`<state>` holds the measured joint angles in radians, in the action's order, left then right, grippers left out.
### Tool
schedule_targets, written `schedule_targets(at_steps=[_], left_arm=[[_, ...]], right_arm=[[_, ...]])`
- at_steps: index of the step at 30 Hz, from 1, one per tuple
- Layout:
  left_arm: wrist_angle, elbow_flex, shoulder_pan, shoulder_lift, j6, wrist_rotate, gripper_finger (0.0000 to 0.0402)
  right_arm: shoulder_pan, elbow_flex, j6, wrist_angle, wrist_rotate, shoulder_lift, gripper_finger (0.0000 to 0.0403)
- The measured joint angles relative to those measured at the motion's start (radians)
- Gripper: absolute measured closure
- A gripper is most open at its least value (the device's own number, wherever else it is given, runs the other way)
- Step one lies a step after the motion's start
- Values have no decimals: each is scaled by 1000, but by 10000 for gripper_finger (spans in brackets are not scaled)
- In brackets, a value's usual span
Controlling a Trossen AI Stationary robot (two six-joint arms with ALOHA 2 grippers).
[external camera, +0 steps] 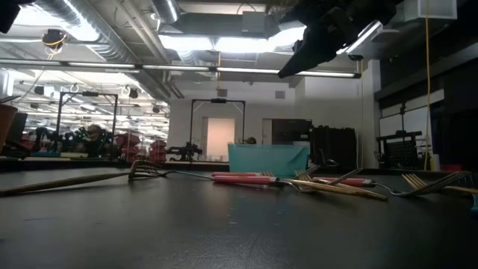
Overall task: Sort silverware by color (type)
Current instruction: Put the pink fork into the orange bin, then put the gold fork into the blue bin
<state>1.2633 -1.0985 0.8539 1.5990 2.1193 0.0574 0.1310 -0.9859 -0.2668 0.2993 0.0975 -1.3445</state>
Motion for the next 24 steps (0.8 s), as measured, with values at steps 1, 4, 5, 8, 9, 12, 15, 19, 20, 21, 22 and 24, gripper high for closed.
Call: schedule_targets(at_steps=[1, 4, 5, 8, 9, 12, 15, 19, 20, 21, 22, 24], left_arm=[[0, 0, 0, 0, 0, 0, 360], [0, 0, 0, 0, 0, 0, 360], [0, 0, 0, 0, 0, 0, 360], [0, 0, 0, 0, -1, 0, 350], [0, 0, 0, 0, 0, 0, 345], [0, 0, 0, 0, -1, 0, 325], [0, 0, 0, 0, -1, 0, 308], [0, 0, 0, 0, 0, 0, 294], [0, 0, 0, 0, -1, 2, 291], [0, 0, 0, 0, -1, 4, 289], [0, 0, 0, 0, -1, 6, 287], [0, 0, 0, 0, 0, 7, 286]], right_arm=[[0, 0, 0, 0, 0, 0, 303], [0, 0, 0, 0, 0, 0, 303], [0, 0, 0, 0, 0, 0, 303], [0, 0, 0, 0, 0, 0, 303], [0, 0, 0, 0, 0, 0, 303], [0, 0, 0, 0, 0, 0, 303], [0, 0, 0, 0, 0, 0, 303], [0, 0, 0, 0, 0, 0, 303], [0, 0, 0, 0, 0, 0, 303], [0, 0, 0, 0, 0, 0, 303], [0, 0, 0, 0, 0, 0, 303], [0, 0, 0, 0, 0, 0, 304]])
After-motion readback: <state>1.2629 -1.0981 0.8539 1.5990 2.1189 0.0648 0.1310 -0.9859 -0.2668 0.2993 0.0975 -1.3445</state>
